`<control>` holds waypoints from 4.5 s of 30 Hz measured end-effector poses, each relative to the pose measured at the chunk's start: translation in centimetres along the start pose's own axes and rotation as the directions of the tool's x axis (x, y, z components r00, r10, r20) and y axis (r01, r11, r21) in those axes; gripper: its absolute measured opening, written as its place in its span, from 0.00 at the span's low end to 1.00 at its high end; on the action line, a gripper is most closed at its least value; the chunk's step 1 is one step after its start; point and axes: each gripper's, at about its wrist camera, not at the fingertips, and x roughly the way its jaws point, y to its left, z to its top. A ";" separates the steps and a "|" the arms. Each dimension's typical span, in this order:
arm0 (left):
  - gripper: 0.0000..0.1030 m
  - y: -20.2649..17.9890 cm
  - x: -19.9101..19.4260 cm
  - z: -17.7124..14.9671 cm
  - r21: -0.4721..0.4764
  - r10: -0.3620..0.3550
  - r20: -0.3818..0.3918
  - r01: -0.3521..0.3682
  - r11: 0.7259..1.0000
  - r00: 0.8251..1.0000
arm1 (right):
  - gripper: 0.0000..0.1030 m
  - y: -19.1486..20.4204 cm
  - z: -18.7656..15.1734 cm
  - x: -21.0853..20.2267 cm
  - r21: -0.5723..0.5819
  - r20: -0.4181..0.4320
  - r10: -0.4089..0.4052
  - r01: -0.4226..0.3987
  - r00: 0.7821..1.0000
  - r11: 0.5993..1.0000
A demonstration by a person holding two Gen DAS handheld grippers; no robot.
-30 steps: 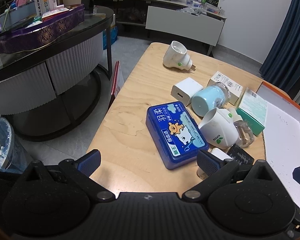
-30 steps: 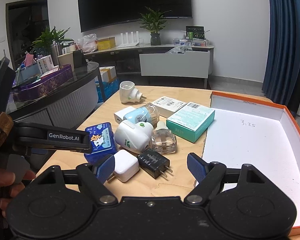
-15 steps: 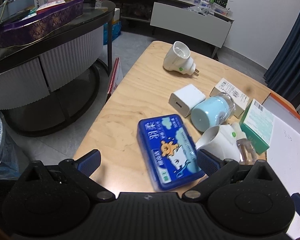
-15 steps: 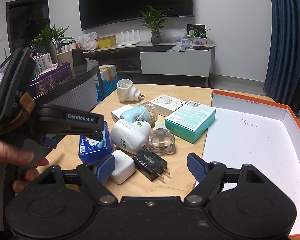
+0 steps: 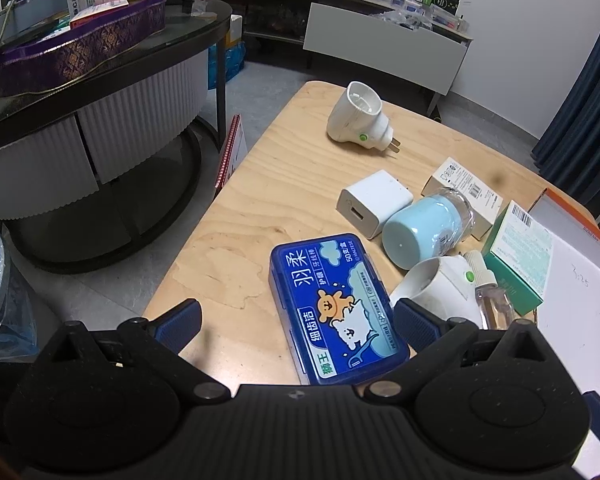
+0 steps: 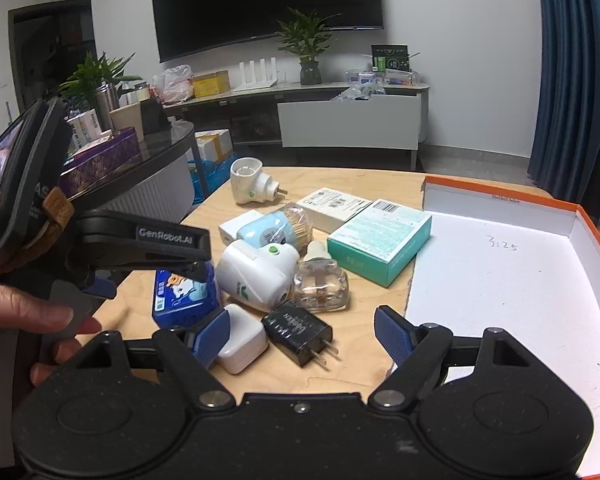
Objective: Organize rigid objects
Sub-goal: 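Move both tools toward the blue box and white charger on the table, then grasp the blue toothpick box with the left tool while the right tool grasps the white charger, then carry the blue box and white charger into the white box and release both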
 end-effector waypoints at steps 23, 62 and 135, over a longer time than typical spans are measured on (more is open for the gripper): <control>1.00 -0.9 1.8 0.1 0.007 0.000 -0.018 0.000 1.000 1.000 | 0.90 2.3 -1.1 0.6 -0.015 -0.051 0.048 -0.049 0.998 0.999; 0.61 1.8 -1.5 -2.0 0.199 -0.175 0.138 0.146 0.969 0.975 | 0.62 2.6 0.3 1.7 -0.019 -0.043 0.000 -0.001 0.999 1.000; 0.97 -23.5 1.0 -0.2 0.428 -0.380 -0.087 0.379 0.821 0.921 | 0.78 -21.5 6.0 -3.2 0.245 0.035 -0.335 0.317 0.941 0.916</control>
